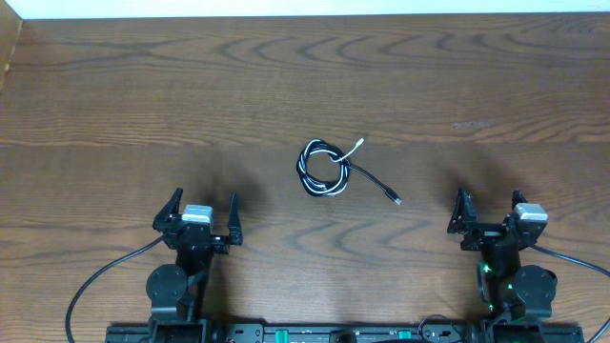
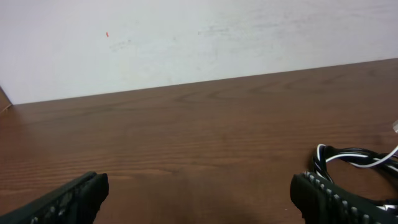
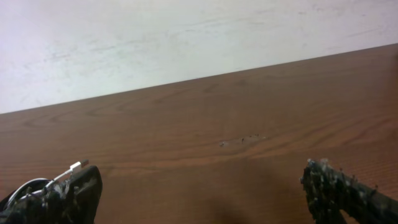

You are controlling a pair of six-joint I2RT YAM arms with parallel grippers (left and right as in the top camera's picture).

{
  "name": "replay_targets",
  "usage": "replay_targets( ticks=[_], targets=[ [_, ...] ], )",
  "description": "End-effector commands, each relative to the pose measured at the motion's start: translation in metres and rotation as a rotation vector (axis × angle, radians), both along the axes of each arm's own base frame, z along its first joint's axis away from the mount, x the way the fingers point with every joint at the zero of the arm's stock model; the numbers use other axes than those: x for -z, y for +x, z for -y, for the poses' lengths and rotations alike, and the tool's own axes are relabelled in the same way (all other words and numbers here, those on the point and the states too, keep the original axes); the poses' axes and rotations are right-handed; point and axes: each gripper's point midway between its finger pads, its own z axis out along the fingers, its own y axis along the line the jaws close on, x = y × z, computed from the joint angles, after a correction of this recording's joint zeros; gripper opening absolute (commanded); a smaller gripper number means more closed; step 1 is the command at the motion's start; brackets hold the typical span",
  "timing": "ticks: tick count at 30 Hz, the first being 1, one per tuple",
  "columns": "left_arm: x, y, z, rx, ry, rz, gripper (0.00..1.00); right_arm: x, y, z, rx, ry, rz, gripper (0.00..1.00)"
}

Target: Untangle cables

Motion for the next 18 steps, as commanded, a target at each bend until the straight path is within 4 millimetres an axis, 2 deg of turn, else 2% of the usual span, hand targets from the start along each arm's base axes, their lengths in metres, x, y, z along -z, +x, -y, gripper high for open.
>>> replay_targets(
  ticks=[1,7,11,13,18],
  targets=[
    [0.014,-0.001,0.004,0.025,0.011,-0.043,0.98,0.001,0.0,0.003,0.015,0.007,0.0,0.99],
    [0.013,-0.002,0.007,0.042,0.01,-0.039,0.99,0.001,0.0,0.003,0.015,0.007,0.0,0.99],
    [-0.001,-0.005,0.027,0.161,-0.003,0.006,0.99,-0.003,0.0,0.003,0.015,0.006,0.013,0.99],
    [-0.009,-0.006,0.028,0.162,-0.047,0.008,0.99,-0.003,0.0,0.003,0.014,0.008,0.014,0.99],
    [-0.034,-0.006,0.028,0.157,-0.093,-0.027,0.99,-0.003,-0.002,-0.021,-0.124,0.02,0.012,0.99]
  ],
)
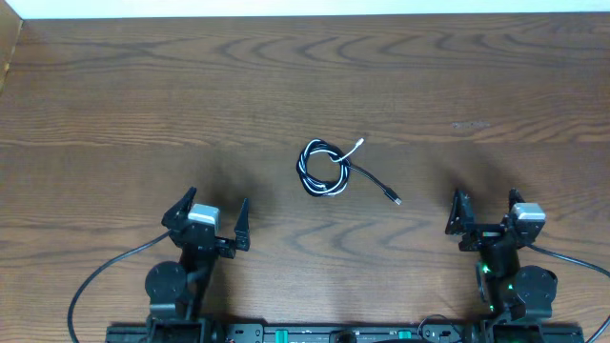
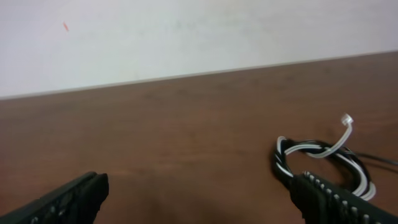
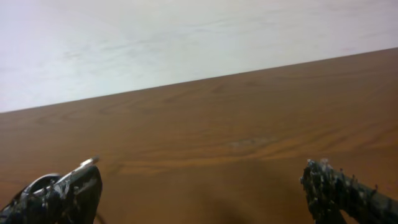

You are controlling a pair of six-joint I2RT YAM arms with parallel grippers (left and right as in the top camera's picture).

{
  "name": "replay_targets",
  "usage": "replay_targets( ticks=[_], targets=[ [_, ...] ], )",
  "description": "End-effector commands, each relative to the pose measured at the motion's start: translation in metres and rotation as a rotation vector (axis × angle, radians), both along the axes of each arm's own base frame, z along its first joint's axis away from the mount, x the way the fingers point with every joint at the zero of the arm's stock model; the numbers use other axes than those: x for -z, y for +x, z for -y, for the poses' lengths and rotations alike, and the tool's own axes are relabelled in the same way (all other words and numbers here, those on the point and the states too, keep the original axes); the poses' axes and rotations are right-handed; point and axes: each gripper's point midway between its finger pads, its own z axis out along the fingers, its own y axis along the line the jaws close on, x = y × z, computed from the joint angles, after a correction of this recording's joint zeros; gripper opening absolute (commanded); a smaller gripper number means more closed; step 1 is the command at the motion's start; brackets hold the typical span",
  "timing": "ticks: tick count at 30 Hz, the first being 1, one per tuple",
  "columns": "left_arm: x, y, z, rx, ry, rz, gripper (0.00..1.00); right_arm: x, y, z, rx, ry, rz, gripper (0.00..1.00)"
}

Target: Untangle cables

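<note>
A small coil of black and white cables (image 1: 324, 170) lies tangled at the middle of the table, a white plug sticking out to its upper right and a black lead trailing toward the lower right. In the left wrist view the coil (image 2: 320, 163) sits just past the right finger. My left gripper (image 1: 210, 216) is open near the front edge, left of the coil, nothing between its fingers. My right gripper (image 1: 486, 214) is open at the front right; the coil (image 3: 37, 186) shows behind its left finger.
The brown wooden table (image 1: 143, 95) stretches to a white wall at the back. A faint scuff mark (image 1: 470, 125) lies on the right half. Both arm bases and their black feed cables sit along the front edge.
My left gripper has shifted a little to the right and turned toward the coil, which now shows more fully in its wrist view. The right gripper has barely moved. The coil lies as before.
</note>
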Motion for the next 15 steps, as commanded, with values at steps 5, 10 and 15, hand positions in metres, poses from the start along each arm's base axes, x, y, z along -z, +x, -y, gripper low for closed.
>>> replay_targets(
  ticks=[5,10,15],
  targets=[
    [-0.054,0.0,0.017,0.096,-0.053,-0.122,0.99,-0.012,-0.006,-0.03,-0.178,0.021,0.017,0.99],
    [-0.07,0.012,0.022,0.117,-0.066,-0.289,0.99,-0.025,-0.008,-0.034,-0.201,0.028,-0.034,0.99],
    [-0.08,0.028,0.022,0.113,-0.073,-0.433,0.99,-0.04,-0.005,-0.04,-0.242,0.014,-0.114,0.99]
  ],
)
